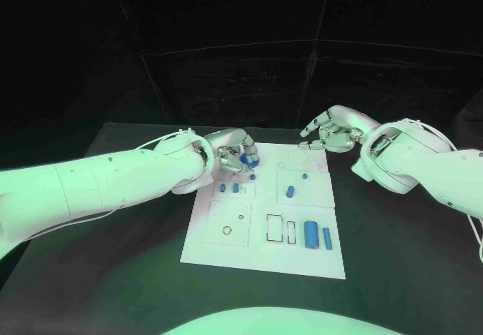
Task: Assemble the parts on the task board
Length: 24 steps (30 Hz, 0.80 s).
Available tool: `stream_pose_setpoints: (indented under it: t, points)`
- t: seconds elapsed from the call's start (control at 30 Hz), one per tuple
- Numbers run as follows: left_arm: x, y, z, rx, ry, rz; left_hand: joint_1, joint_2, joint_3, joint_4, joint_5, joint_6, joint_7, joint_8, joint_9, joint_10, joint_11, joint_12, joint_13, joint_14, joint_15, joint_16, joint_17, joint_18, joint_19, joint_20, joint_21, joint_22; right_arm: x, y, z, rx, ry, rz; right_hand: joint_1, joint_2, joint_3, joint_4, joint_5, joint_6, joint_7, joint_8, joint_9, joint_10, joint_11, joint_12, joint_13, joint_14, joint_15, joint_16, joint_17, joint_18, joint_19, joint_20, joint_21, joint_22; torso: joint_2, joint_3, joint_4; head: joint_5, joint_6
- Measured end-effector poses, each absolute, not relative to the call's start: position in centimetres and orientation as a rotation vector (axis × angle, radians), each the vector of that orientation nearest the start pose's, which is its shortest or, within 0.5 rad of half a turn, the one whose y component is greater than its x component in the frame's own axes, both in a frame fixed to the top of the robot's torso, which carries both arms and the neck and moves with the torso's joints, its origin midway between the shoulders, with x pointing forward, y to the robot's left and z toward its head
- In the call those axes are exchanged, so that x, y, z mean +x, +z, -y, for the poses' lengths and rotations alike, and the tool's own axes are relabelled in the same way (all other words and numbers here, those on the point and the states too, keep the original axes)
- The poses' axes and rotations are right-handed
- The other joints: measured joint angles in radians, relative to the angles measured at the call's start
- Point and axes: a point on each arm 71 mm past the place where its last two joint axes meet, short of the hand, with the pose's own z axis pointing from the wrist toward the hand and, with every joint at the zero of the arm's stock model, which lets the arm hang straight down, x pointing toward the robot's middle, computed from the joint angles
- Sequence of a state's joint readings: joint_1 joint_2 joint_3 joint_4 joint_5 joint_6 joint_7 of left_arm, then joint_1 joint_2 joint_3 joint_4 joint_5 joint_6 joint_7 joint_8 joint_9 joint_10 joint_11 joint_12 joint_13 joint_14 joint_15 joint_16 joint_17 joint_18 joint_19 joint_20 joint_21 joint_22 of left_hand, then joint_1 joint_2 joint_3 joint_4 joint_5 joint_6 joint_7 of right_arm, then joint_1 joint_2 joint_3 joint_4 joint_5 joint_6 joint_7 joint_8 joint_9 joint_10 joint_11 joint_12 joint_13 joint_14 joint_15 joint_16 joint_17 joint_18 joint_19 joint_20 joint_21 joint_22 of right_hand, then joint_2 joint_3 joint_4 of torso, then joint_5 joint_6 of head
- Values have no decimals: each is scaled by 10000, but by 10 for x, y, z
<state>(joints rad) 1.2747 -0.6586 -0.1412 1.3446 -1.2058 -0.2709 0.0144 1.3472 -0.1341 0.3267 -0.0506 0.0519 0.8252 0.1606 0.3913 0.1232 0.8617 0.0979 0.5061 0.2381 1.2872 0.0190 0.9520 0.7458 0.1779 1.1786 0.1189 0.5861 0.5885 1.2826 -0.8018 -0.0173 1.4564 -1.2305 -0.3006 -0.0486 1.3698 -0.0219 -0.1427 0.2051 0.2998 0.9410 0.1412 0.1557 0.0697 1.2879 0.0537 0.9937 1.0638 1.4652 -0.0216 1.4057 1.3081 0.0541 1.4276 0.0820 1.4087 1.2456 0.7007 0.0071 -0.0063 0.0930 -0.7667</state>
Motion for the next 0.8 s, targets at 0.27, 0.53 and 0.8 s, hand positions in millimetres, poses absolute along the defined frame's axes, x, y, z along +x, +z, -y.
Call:
stream_pose_setpoints:
  t: [0.27, 0.53, 0.8]
  points:
    - [521, -201, -142, 1990, -7858, -17671, -301, -123, -818, 227, 0, 328, -54, -479, -372, 234, -52, -165, -443, 1456, -102, 3001, 3119, -1, 1087, -105, 1521, 1246, 514, -140, 195, 58, 7772, -16289, 0, 0, 0, 0, 44, 0, 0, 36, 0, 0, 0, 0, 1, 0, 0, 0, -1, 0, 0, 0, 0, 0, 3, -2, 0, -16, 32]
    - [525, -208, -135, 2524, -7540, -17946, -13, 165, -948, 230, 0, 614, -89, -611, -492, 373, -87, -297, -673, 1712, -151, 3727, 3962, -162, 1498, -153, 2794, 2481, 514, -140, 196, 64, 7758, -16287, 41, 41, 0, 0, 49, 0, 0, 35, 0, 0, 0, 0, 1, 0, 0, 0, -2, 0, 0, 0, 0, 1, 3, -1, -1, -31, 32]
    - [527, -215, -135, 2758, -7205, -18225, 231, 409, -754, 110, 0, 942, -153, -651, -520, 583, -101, -437, -849, 1712, -152, 3910, 4134, -315, 1663, -175, 3402, 3091, 515, -140, 196, 71, 7746, -16287, 41, 41, 0, 0, 49, 0, 0, 34, 1, 0, 0, 0, 2, 0, 0, 0, -3, 0, 0, 0, 0, 1, 3, -1, -1, -55, 18]
